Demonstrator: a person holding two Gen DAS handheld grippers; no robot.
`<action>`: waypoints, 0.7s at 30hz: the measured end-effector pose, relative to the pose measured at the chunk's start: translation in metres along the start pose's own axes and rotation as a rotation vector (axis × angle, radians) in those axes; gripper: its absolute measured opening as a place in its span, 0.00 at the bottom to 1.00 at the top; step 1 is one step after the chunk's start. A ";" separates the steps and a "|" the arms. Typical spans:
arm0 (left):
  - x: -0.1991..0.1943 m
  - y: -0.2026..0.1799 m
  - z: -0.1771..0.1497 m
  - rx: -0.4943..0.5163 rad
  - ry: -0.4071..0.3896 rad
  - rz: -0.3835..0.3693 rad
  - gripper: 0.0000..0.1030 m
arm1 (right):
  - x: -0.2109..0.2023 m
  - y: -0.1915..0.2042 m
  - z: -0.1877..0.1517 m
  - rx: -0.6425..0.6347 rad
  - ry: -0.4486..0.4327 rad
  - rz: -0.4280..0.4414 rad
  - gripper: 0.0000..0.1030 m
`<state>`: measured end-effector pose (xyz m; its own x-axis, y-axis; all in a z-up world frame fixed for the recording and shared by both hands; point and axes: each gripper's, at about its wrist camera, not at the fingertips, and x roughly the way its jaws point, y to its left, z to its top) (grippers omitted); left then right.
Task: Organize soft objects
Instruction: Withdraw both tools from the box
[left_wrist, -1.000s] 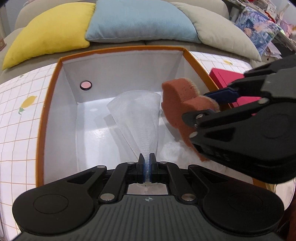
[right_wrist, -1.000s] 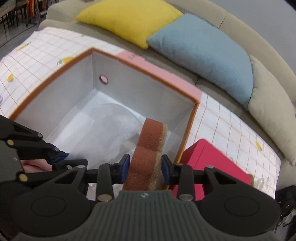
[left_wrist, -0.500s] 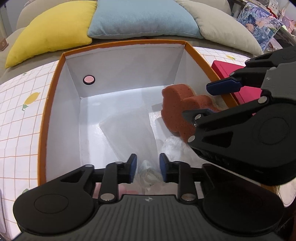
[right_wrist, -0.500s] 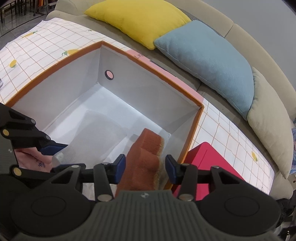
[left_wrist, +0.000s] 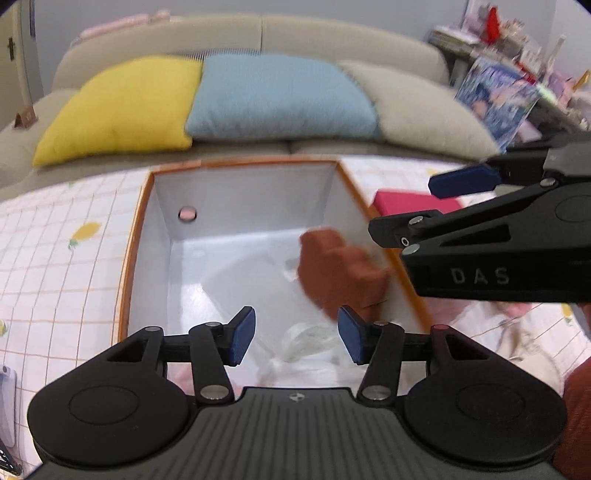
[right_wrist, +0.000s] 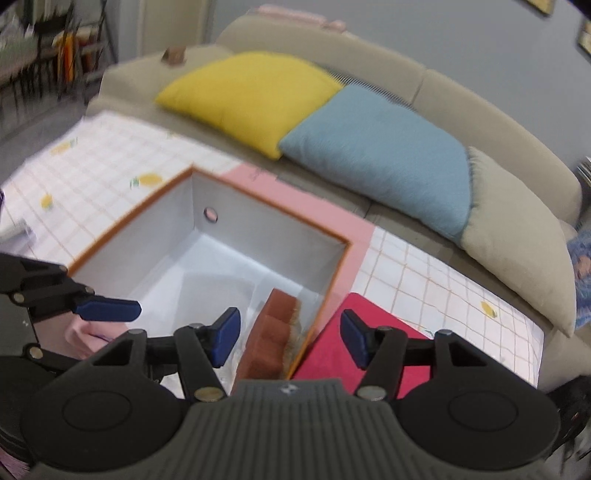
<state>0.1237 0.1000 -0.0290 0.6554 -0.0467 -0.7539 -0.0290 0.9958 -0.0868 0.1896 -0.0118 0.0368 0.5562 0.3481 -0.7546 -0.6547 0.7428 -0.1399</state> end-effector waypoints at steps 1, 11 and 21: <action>-0.006 -0.002 -0.002 -0.004 -0.023 -0.006 0.59 | -0.008 -0.003 -0.004 0.023 -0.021 0.001 0.59; -0.045 -0.048 -0.029 0.007 -0.130 -0.134 0.59 | -0.084 -0.031 -0.080 0.202 -0.161 -0.033 0.59; -0.036 -0.107 -0.059 0.115 -0.075 -0.268 0.59 | -0.096 -0.060 -0.174 0.303 -0.005 -0.184 0.67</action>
<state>0.0585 -0.0093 -0.0309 0.6824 -0.3076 -0.6631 0.2355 0.9513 -0.1990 0.0867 -0.1889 0.0059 0.6538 0.1947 -0.7312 -0.3619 0.9291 -0.0762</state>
